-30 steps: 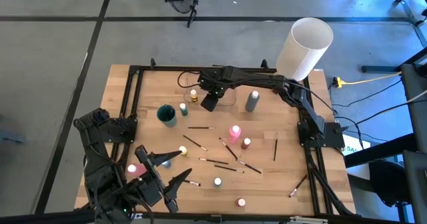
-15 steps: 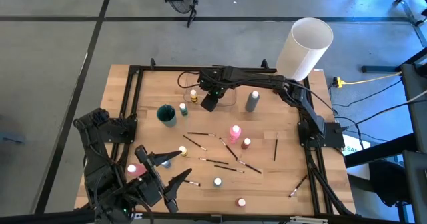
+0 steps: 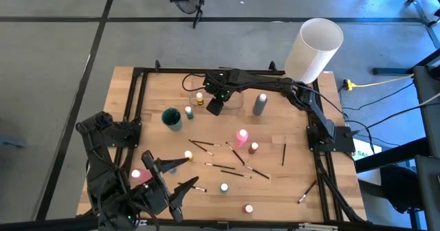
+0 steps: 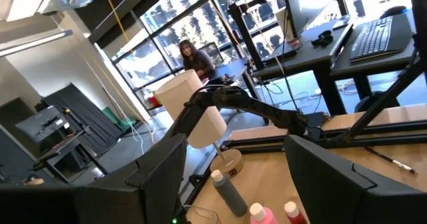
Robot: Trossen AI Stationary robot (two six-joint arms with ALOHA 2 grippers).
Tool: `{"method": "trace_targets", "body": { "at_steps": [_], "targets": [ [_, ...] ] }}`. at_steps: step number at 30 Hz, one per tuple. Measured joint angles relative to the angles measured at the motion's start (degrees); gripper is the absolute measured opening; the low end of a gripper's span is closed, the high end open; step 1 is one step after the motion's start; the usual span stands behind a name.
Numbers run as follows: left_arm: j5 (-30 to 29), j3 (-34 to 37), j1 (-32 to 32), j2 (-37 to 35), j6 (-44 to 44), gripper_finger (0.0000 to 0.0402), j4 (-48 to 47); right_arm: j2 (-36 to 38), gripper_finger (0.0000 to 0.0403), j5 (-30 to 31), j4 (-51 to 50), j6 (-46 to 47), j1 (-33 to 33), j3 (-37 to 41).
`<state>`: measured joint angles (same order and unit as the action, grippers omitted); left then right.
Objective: Pick & Place Paint Supplies
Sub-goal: Put the green paint bottle into the transparent bin, then put the black paint brush into the green cup
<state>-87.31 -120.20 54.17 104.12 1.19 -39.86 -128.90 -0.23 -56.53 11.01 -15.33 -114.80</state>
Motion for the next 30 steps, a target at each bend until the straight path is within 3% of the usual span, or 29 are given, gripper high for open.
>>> {"method": "trace_targets", "body": {
  "at_steps": [14, 20, 27, 30],
  "targets": [
    [0.0, 0.0, 0.0, 0.0, -1.95, 0.0253, -2.4, 1.46, 0.0254, 0.52, -2.38, -0.09, 0.11, -0.64],
    [0.0, -0.01, 0.0, 0.0, -1.97, 0.0253, -2.54, 2.64, 0.0257, 2.01, -9.52, 0.52, 0.27, -6.84],
    [0.0, -0.01, 0.11, 0.0, -1.99, 0.0253, -2.87, 2.58, 0.0257, 2.12, -22.69, 1.95, 3.43, -19.84],
    [0.0, 0.0, 0.2, 0.0, -1.99, 0.0253, -3.6, 6.26, 0.0257, 1.14, -22.11, 2.6, 5.73, -18.41]
  ]
}}
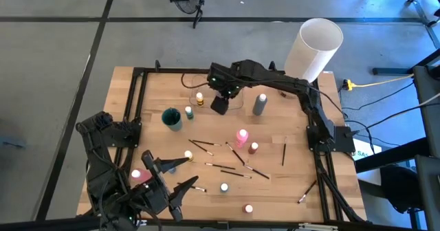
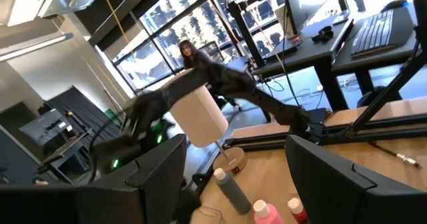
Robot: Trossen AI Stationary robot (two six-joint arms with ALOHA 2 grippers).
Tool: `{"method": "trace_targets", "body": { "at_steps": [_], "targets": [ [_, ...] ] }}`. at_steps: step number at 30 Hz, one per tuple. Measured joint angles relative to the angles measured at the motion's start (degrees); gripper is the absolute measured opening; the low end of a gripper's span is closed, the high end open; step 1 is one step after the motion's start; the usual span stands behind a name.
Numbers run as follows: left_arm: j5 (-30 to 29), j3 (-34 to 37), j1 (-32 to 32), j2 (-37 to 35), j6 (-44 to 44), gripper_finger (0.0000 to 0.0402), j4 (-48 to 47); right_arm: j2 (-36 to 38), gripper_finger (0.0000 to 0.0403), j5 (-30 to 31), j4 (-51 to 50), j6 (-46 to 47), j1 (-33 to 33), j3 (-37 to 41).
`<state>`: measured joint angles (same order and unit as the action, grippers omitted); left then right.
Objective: Pick & Place Paint Supplies
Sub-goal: Put the black paint brush into the green cup
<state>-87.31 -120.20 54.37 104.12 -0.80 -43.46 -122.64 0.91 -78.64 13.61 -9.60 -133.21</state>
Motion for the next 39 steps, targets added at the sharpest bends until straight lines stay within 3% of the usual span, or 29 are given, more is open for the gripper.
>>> {"method": "trace_targets", "body": {
  "at_steps": [3, 13, 19, 26, 29, 34, 37, 39],
  "targets": [
    [0.0, 0.0, 0.27, 0.0, -0.02, 0.0253, -2.09, 3.57, 0.0257, 0.2, -1.91, 2.03, 3.04, -0.24],
    [0.0, 0.0, 2.11, 0.0, 0.0, 0.0253, -4.87, 11.21, 0.0257, 11.45, -6.61, 12.17, 18.63, -0.39],
    [1.41, 0.0, 1.83, 0.0, -2.08, 0.0253, -12.19, 11.41, 0.0257, 19.75, -11.59, 25.4, 31.78, -0.25],
    [20.45, -0.02, -4.29, -1.42, -14.79, 0.0253, -27.72, 11.33, 0.0257, 30.83, -11.39, 44.8, 50.68, 3.81],
    [24.59, -0.02, -8.45, -1.38, -18.96, 0.0253, -36.46, 11.34, 0.0257, 39.72, -11.15, 54.2, 57.92, 6.15],
    [40.35, 0.07, -16.43, -1.31, -25.91, 0.0253, -46.96, 11.35, 0.0257, 54.45, -9.84, 64.86, 66.98, 13.69],
    [45.71, 1.91, -21.01, -1.3, -22.78, 0.0253, -45.94, 11.36, 0.0257, 60.22, -9.86, 69.28, 69.81, 19.17],
    [49.78, 3.17, -23.42, -1.21, -20.31, 0.0253, -44.68, 11.33, 0.0257, 60.74, -9.9, 71.2, 70.66, 22.11]
  ]
}}
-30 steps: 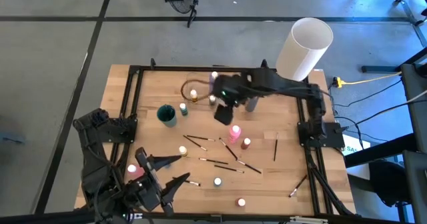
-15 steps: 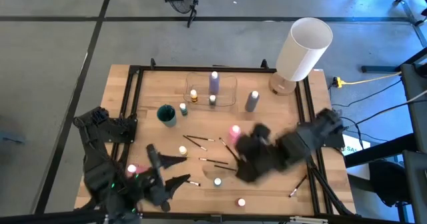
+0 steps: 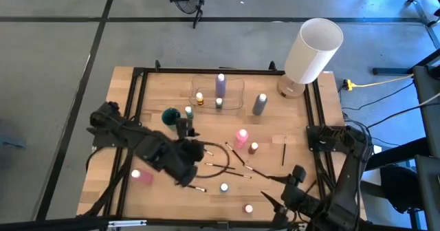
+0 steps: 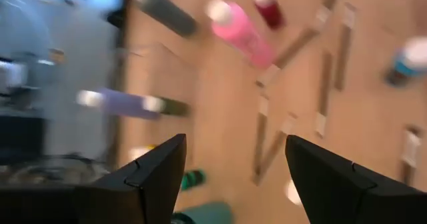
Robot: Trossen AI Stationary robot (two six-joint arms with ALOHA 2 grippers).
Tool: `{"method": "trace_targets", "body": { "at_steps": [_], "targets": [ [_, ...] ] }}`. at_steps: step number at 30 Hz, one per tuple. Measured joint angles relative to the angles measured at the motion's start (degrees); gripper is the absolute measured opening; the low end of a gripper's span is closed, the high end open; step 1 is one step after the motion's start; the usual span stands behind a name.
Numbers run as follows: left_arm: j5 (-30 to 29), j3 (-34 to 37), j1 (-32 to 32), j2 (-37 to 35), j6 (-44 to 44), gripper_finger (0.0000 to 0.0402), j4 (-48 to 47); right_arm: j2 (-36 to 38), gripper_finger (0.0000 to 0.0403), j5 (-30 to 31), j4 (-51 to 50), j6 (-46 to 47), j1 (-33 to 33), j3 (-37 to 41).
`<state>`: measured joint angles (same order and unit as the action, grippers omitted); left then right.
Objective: Pick & Place Paint Supplies
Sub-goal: Put the black paint brush into the green cup
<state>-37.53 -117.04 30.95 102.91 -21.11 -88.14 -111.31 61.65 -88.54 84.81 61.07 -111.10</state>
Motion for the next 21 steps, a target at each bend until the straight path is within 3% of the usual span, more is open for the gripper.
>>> {"method": "trace_targets", "body": {
  "at_steps": [3, 11, 17, 21],
  "targets": [
    [10.45, 3.05, -4.13, -0.11, 4.2, 0.0253, 3.34, 0.0, 0.0257, -0.58, -0.4, 0.17, 0.25, 1.71],
    [30.05, 15.29, -14.31, -0.04, 23.03, 0.0253, 17.27, 0.0, 0.0257, 2.98, -0.13, -1.66, 0.1, 1.71],
    [35.87, 23.49, -20.75, -0.04, 29.02, 0.0253, 24.48, 0.0, 0.0257, 2.82, 3.21, -3.18, 1.03, 1.71],
    [36.21, 27.96, -24.84, -0.04, 29.27, 0.0253, 30.8, 0.0, 0.0257, 3.08, 4.56, -4.79, 1.24, 1.71]
  ]
}}
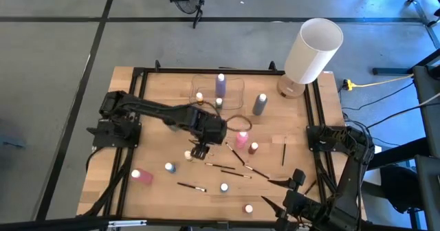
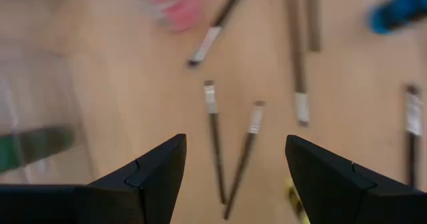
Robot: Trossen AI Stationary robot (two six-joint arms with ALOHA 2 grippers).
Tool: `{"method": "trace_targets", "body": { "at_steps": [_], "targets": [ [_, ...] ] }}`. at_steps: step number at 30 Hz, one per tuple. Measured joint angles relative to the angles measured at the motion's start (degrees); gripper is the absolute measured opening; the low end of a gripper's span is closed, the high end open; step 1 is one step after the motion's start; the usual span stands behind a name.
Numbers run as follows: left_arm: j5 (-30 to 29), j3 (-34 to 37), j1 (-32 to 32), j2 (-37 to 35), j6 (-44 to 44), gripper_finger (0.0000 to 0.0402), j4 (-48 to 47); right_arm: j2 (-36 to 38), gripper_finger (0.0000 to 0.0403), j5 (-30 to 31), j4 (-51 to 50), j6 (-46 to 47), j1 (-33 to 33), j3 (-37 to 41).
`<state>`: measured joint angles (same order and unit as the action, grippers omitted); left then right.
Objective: Pick & Place Paint Supplies
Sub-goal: Put the black paint brush into the green cup
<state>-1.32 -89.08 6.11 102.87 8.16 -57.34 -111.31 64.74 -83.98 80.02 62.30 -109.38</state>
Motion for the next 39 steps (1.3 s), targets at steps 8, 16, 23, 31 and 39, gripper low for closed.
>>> {"method": "trace_targets", "body": {
  "at_steps": [8, 16, 23, 31, 39],
  "targets": [
    [-0.28, 4.08, -4.36, 0.0, -8.87, 0.0253, 6.85, 0.0, 0.0257, 0.43, -0.01, -3.98, -0.23, 0.0],
    [-0.24, 11.07, -4.39, 0.04, 0.74, 0.0253, 15.51, 0.0, 0.0257, 0.31, 1.65, -5.24, -0.93, 0.0],
    [1.53, 13.63, -4.44, 0.07, -8.99, 0.0253, 19.39, 0.0, 0.0257, 0.47, 5.81, -8.37, -0.94, 0.0],
    [-7.33, 13.61, -4.88, 1.66, -13.41, 0.0253, 22.84, 0.0, 0.0256, 4.29, 6.01, -14.81, -3.36, 0.0],
    [-7.61, 13.62, -5.64, 5.18, -13.55, 0.0253, 26.31, 0.0, 0.0256, -0.6, 9.7, -14.92, -7.18, 0.0]
  ]
}}
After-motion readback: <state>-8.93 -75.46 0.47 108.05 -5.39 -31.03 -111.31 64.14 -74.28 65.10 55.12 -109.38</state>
